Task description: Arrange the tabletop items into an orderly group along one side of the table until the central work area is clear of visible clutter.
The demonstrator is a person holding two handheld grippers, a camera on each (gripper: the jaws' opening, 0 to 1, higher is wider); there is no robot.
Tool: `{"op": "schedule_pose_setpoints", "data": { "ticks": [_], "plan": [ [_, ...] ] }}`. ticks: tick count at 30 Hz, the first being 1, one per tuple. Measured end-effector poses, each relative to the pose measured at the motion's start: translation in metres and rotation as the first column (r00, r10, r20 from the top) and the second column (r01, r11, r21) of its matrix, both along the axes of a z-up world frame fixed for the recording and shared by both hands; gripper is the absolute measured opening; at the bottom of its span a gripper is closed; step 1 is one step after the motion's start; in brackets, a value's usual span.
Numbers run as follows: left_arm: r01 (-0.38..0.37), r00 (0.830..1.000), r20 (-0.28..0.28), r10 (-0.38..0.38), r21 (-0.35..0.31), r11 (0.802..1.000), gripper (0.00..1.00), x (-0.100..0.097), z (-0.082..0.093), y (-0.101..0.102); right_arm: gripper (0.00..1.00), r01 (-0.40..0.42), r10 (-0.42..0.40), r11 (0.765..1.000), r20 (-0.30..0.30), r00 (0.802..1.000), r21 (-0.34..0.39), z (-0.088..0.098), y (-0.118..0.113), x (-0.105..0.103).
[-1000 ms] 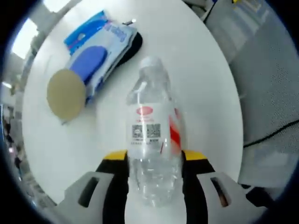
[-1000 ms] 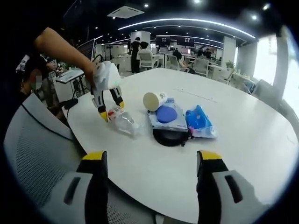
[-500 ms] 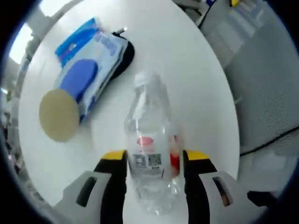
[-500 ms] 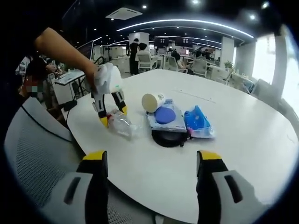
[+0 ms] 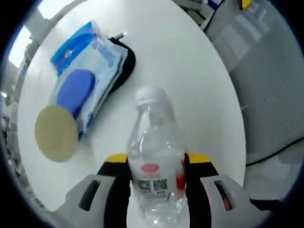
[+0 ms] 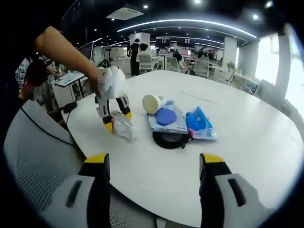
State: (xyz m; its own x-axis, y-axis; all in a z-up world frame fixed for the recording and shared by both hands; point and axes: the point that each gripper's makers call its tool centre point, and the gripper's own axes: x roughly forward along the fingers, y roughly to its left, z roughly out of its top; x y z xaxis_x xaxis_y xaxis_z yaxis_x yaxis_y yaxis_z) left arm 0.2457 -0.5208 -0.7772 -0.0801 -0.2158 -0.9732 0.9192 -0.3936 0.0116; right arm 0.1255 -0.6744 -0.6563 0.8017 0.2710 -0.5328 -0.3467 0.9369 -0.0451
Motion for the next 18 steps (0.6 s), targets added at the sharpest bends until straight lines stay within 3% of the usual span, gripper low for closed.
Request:
{"op": "schedule_pose_setpoints", "data": {
  "ticks": [9,18],
  "plan": [
    [0.037,0.999,0.031,-0.036,-0.035,0.999,0.39,-0.005,0.006,0.001,0.77,-0.002,0.002,1.000,0.005,1.000,0.015,0.001,0.002,0.001],
    [0.002,1.000,0.027,0.002,-0.153,0.988,0.38,-0.012,0.032,-0.005,0.78,-0.004,0.004,1.000,0.005,1.000,0.027,0.002,0.003,0.001]
  ]
}}
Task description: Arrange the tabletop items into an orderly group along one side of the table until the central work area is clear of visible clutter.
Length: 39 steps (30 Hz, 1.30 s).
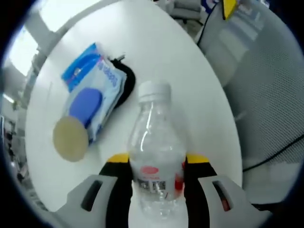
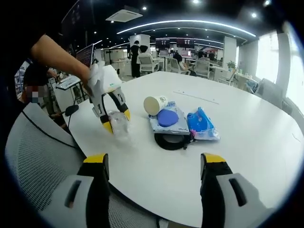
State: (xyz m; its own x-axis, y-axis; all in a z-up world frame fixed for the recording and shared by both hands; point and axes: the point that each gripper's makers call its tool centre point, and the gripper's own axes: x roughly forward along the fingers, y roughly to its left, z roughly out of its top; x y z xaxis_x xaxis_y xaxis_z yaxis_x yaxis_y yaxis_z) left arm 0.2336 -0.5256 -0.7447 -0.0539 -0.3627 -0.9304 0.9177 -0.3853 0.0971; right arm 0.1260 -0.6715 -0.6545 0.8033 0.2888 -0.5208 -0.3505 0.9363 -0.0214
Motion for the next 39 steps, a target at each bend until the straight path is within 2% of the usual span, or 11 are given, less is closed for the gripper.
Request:
{"op": "schedule_pose_setpoints", "data": {
  "ticks": [7,14,17,23,28,33,36,38,39],
  "plan": [
    [-0.075,0.997,0.000,0.075,-0.088,0.993,0.38,0.005,0.019,0.006,0.78,0.000,0.000,1.000,0.003,1.000,-0.001,0.001,0.000,0.000],
    [-0.194,0.980,-0.061,0.187,-0.159,0.968,0.38,0.008,0.034,0.014,0.78,-0.001,0.001,1.000,0.002,1.000,-0.002,0.000,0.000,-0.001],
    [-0.262,0.963,-0.112,0.245,-0.183,0.947,0.38,0.010,0.038,0.019,0.78,-0.001,0.001,1.000,0.004,1.000,0.001,0.001,0.001,-0.001],
    [-0.411,0.904,-0.227,0.362,-0.232,0.881,0.38,0.015,0.043,0.029,0.78,0.000,0.000,1.000,0.007,1.000,0.006,0.001,0.000,-0.001],
    [-0.447,0.885,-0.273,0.376,-0.277,0.851,0.39,0.018,0.044,0.040,0.78,-0.002,0.002,1.000,0.004,1.000,0.009,0.001,0.000,-0.002],
    [-0.448,0.883,-0.287,0.370,-0.283,0.848,0.39,0.018,0.043,0.051,0.78,-0.005,0.005,1.000,-0.003,1.000,0.008,0.000,0.000,-0.003],
    [-0.424,0.895,-0.268,0.357,-0.259,0.868,0.39,0.017,0.041,0.058,0.77,-0.006,0.006,1.000,-0.005,1.000,0.010,0.000,0.000,-0.003],
    [-0.386,0.914,-0.221,0.339,-0.225,0.895,0.39,0.017,0.036,0.069,0.77,-0.007,0.007,1.000,-0.006,1.000,0.011,0.000,0.000,-0.003],
    [-0.384,0.915,-0.227,0.333,-0.240,0.892,0.39,0.016,0.037,0.067,0.77,-0.007,0.007,1.000,-0.006,1.000,0.012,0.000,0.000,-0.003]
  ]
}}
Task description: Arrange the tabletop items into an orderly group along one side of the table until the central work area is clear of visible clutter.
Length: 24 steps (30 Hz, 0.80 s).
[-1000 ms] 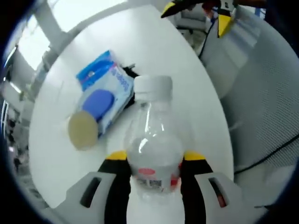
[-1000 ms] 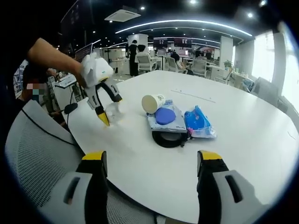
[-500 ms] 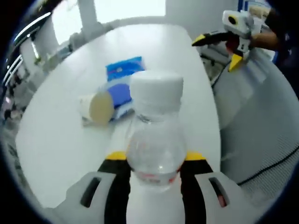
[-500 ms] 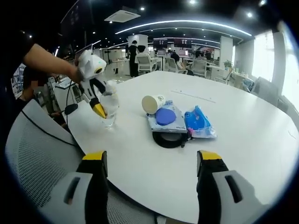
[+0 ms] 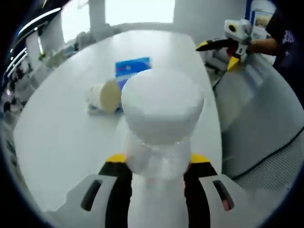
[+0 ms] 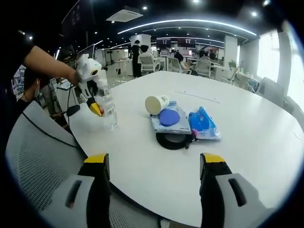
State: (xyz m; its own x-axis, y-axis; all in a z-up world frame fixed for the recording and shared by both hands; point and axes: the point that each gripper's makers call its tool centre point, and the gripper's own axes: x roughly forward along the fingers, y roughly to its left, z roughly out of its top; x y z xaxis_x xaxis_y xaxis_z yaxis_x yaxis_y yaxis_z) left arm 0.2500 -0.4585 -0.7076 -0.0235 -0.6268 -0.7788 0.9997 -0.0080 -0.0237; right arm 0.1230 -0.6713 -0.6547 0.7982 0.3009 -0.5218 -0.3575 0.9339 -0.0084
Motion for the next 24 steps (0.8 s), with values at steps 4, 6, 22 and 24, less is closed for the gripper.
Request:
{"op": "schedule_pose_setpoints", "data": {
  "ticks": [4,6,22,24],
  "plan": [
    [-0.005,1.000,0.002,0.005,0.006,1.000,0.40,0.001,0.000,0.000,0.77,0.001,-0.001,1.000,-0.002,1.000,0.000,0.000,-0.001,0.000],
    [-0.010,1.000,0.003,0.010,0.008,1.000,0.40,0.001,-0.001,0.000,0.77,-0.001,0.001,1.000,-0.004,1.000,-0.002,-0.001,-0.001,0.000],
    [-0.373,0.927,-0.030,0.375,-0.189,0.908,0.62,0.003,0.006,0.004,0.77,-0.008,0.008,1.000,-0.011,1.000,-0.005,-0.002,0.000,0.000],
    [-0.424,0.904,-0.036,0.427,-0.216,0.879,0.64,0.006,0.008,0.004,0.77,-0.006,0.006,1.000,-0.012,1.000,-0.004,-0.002,0.000,0.000]
  ]
}}
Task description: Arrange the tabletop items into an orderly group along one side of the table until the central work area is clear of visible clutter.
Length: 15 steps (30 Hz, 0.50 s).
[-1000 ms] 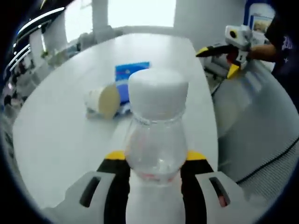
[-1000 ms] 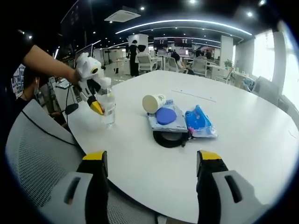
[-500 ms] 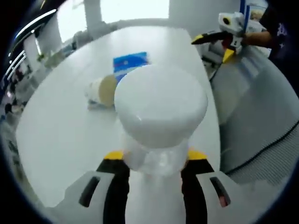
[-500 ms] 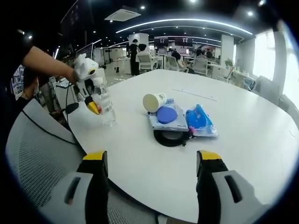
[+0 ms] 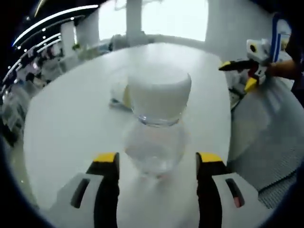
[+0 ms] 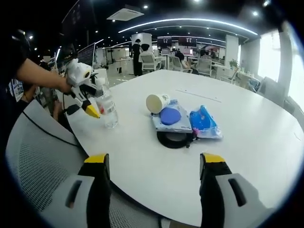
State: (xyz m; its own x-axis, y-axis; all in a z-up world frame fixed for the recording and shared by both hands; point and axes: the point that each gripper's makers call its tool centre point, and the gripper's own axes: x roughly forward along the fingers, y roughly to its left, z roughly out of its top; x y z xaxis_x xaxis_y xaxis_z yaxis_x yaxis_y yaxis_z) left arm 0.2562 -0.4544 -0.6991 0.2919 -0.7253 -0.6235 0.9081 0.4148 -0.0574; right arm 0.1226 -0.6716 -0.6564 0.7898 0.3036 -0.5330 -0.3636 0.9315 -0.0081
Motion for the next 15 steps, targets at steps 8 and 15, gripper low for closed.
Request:
{"op": "schedule_pose_setpoints", "data": {
  "ticks": [8,15],
  "plan": [
    [-0.214,0.976,0.015,0.217,-0.114,0.970,0.63,0.010,0.011,-0.001,0.77,-0.007,0.007,1.000,-0.010,1.000,-0.005,-0.002,0.001,-0.001],
    [-0.287,0.955,0.030,0.294,-0.138,0.948,0.59,0.005,0.012,-0.010,0.77,-0.004,0.004,1.000,-0.012,1.000,-0.009,-0.002,0.000,-0.001]
  ]
}}
